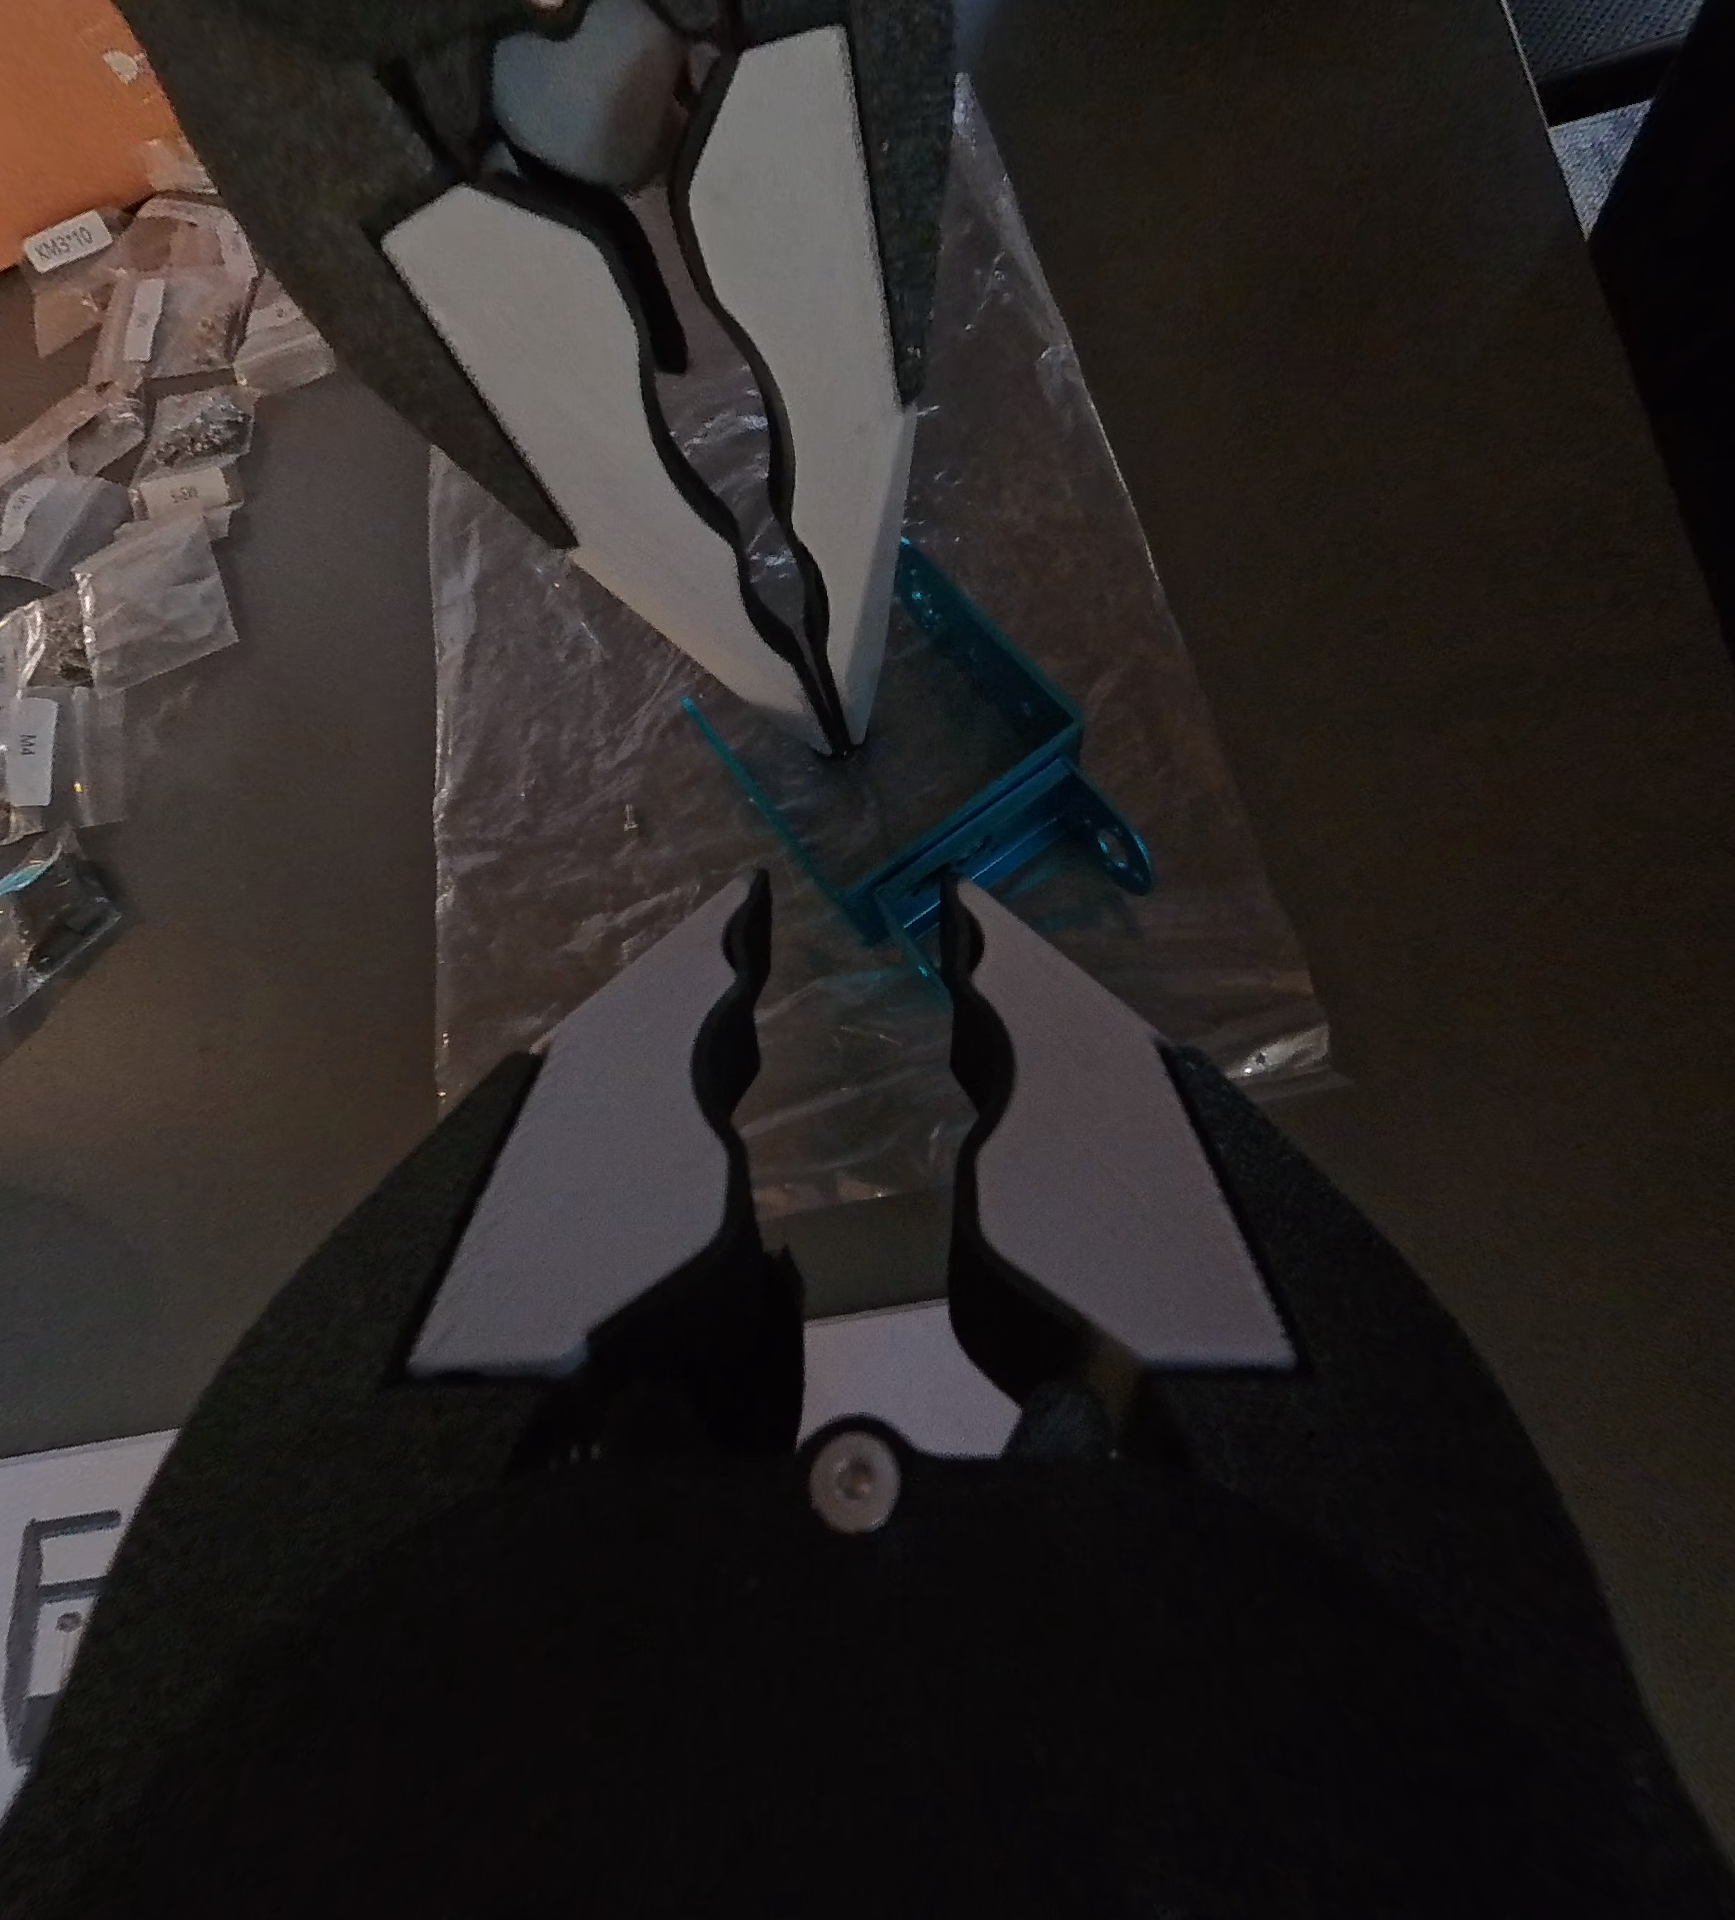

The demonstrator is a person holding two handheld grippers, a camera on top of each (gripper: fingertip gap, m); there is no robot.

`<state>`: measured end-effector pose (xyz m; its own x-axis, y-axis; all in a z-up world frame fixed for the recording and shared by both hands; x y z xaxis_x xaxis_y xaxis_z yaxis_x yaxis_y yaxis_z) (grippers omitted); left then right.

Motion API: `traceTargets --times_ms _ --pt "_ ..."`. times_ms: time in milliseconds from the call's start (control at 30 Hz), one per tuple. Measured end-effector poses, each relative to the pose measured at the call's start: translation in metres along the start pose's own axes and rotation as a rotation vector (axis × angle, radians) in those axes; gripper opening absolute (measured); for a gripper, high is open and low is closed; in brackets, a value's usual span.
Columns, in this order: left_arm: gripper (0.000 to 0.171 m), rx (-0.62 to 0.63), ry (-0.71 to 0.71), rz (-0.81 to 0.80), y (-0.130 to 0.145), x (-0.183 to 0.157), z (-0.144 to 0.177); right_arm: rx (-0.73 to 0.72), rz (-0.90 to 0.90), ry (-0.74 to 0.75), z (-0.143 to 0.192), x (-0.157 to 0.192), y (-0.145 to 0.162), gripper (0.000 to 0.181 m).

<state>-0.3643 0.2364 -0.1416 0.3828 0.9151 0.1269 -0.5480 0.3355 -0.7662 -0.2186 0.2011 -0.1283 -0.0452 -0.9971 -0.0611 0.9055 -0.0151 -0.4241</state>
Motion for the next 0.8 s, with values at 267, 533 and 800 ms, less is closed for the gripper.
traceTargets --times_ms 267,533,800 --pt "0.032 0.004 0.000 -0.004 0.0003 -0.0005 -0.0003 -0.040 0.003 -0.014 0.0018 -0.0004 0.0019 0.000" --pt "0.032 0.012 0.000 -0.012 0.0006 -0.0017 -0.0009 -0.017 0.014 0.033 0.0007 -0.0003 -0.0010 0.005" --pt "0.032 0.012 -0.004 -0.015 0.0005 -0.0021 -0.0010 -0.017 -0.019 -0.014 -0.0008 -0.0010 0.0009 0.001"
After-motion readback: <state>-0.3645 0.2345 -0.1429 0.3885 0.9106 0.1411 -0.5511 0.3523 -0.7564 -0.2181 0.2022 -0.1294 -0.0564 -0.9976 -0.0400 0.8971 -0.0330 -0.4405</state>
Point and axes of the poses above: each gripper's, where its closed fingertips meet, z back along the fingers, y out of its underside, x = y × z across the jaws, the point moved 10 cm from there along z, back along the fingers, and after that the axes turned 5 degrees about z, right-handed, at the moved point
